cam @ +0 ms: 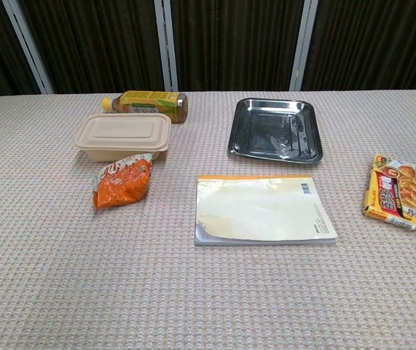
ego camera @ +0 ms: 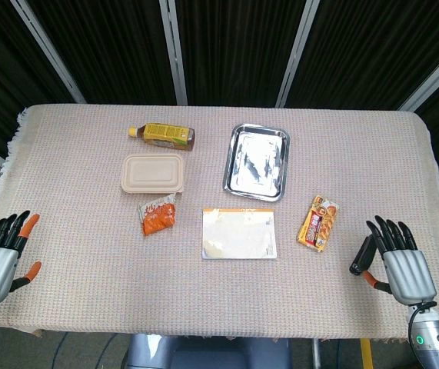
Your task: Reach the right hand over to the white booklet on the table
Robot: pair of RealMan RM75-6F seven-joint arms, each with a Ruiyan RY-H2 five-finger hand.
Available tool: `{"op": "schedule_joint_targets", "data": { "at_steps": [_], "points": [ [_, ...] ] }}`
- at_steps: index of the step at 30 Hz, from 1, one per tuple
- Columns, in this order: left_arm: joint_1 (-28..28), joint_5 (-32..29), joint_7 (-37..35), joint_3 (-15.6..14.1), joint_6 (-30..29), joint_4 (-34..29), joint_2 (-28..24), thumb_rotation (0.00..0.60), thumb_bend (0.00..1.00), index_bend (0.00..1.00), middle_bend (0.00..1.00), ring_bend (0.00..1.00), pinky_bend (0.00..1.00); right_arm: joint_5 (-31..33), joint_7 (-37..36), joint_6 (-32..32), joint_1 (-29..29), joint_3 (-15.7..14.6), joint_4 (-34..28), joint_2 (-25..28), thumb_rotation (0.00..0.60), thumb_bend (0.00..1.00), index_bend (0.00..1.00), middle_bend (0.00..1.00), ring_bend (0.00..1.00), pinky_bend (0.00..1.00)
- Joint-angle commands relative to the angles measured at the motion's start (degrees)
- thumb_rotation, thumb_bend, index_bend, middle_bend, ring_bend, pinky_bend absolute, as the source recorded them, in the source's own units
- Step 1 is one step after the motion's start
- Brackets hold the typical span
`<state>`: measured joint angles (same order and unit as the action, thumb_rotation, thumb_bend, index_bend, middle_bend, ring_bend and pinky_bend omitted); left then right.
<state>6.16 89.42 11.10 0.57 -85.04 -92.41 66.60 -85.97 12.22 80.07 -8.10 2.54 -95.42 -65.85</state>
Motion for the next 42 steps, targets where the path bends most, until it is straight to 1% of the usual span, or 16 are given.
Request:
{"op": "schedule_joint_targets", "data": {
  "at_steps": [1,7,12,15,19,21,23,29,34,42],
  "points": [
    [0.0,-0.2,0.1,0.0,0.2,0.0,0.1,0.600,0.30,0.00,0.00,0.00,0.08,0.2,0.1,-0.4,-0.2,0.1,0.1,-0.1,0.600,0.15,0.00,0.00,0.00,0.00],
    [0.3,0.2,0.8,0.1,0.2,-0.4,0.2,0.600,0.30,0.00,0.00,0.00,0.08,0.0,0.0,-1.0,-0.5,-0.3,0.3,-0.1,0.600,0.15,0.00,0.00,0.00,0.00],
    [0.2,1.3,0.9,-0.1,-0.6,-1.1,0.1,0.600,0.30,0.00,0.00,0.00,0.08,-4.1,-0.1,0.3,-1.2,-0.9,2.5,-2.4,0.600,0.15,0.01,0.00,0.00,0.00],
    [0.2,1.6,0.9,-0.1,-0.9,-1.1,0.2,0.600,0.30,0.00,0.00,0.00,0.08,-6.6,-0.9,-0.5,-2.1,-1.7,4.1,-3.4,0.600,0.15,0.06,0.00,0.00,0.00],
    [0.3,1.2,1.6,-0.2,-0.1,-0.7,0.5,0.600,0.30,0.00,0.00,0.00,0.08,-9.7,-2.8,-2.1,-3.9,-2.8,6.9,-4.7,0.600,0.18,0.10,0.05,0.00,0.05],
    [0.5,0.7,2.3,-0.1,0.3,-0.7,0.8,0.600,0.30,0.00,0.00,0.00,0.08,-11.2,-4.5,-3.4,-5.2,-3.3,8.7,-5.5,0.600,0.19,0.11,0.07,0.01,0.07],
    [0.5,0.3,3.0,-0.1,0.6,-0.7,1.0,0.600,0.30,0.00,0.00,0.00,0.08,-12.2,-6.9,-4.8,-6.6,-3.6,10.6,-6.1,0.600,0.20,0.11,0.08,0.01,0.08],
    [0.5,-0.8,5.7,0.3,0.8,-0.9,2.1,0.600,0.30,0.00,0.00,0.00,0.08,-12.2,-11.6,-8.9,-9.9,-3.7,15.0,-6.4,0.600,0.22,0.11,0.09,0.02,0.08],
    [0.4,-1.2,8.0,0.4,0.7,-1.4,2.8,0.600,0.30,0.00,0.00,0.00,0.08,-12.1,-14.7,-8.9,-10.7,-3.7,17.2,-6.0,0.600,0.23,0.11,0.09,0.02,0.08],
    [0.9,-1.2,10.1,0.2,1.5,-1.5,3.6,0.600,0.30,0.00,0.00,0.00,0.08,-12.0,-18.4,-9.3,-11.0,-5.1,22.8,-6.5,0.600,0.24,0.11,0.09,0.03,0.08]
  ]
}}
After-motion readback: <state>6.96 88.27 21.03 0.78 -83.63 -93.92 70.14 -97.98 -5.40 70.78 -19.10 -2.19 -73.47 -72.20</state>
